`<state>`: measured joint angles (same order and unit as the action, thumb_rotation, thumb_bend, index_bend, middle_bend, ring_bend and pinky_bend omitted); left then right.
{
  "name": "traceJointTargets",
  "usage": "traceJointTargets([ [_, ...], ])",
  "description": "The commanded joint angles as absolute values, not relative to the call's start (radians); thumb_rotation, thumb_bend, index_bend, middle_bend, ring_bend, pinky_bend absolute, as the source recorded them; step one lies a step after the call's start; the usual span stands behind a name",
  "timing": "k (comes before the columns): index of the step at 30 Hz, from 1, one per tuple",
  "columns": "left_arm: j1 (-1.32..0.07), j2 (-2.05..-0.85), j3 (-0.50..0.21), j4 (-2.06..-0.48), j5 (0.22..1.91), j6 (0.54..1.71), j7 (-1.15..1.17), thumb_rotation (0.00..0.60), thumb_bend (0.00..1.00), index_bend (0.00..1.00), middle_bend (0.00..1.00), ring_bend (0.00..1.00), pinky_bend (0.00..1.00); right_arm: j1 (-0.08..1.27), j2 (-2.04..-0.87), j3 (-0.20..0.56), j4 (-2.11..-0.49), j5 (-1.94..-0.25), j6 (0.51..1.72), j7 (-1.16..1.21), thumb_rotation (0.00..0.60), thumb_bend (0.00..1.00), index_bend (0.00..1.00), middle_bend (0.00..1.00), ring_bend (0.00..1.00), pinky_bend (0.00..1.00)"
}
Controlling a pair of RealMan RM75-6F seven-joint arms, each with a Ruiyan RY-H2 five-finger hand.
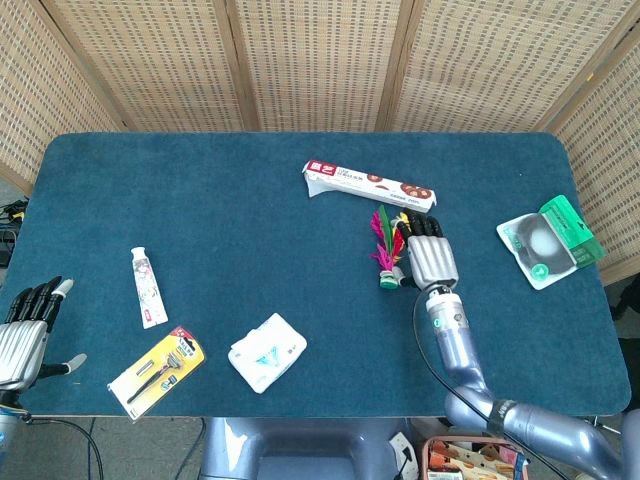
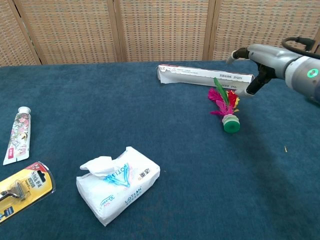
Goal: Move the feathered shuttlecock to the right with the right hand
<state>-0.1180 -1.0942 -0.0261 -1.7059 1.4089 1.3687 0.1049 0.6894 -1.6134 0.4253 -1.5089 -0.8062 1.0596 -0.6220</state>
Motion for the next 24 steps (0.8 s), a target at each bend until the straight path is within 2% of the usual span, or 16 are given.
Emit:
traceJointTargets([
  [1, -0.122, -1.099, -0.031, -1.700, 1.399, 1.362, 0.104, 0.600, 0.00, 0.00, 0.00, 0.00, 0.00, 0.765, -1.701, 0.473, -1.378, -0.726, 1.010, -0.603, 0.600, 0.29, 0.15, 0.00, 0.00, 0.00],
  [16, -0.134, -1.112, -0.037, -1.679, 1.364, 1.336, 0.107, 0.600, 0.00, 0.00, 0.00, 0.00, 0.00, 0.909, -1.842, 0.500, -1.108, -0.617, 0.932, -0.533, 0.600, 0.29, 0.15, 0.00, 0.00, 0.00],
  [24, -0.132, -1.114, -0.038, -1.675, 1.361, 1.342, 0.110, 0.600, 0.00, 0.00, 0.00, 0.00, 0.00, 0.937, -1.909, 0.491, -0.992, -0.612, 0.956, -0.509, 0.600, 0.29, 0.15, 0.00, 0.00, 0.00],
])
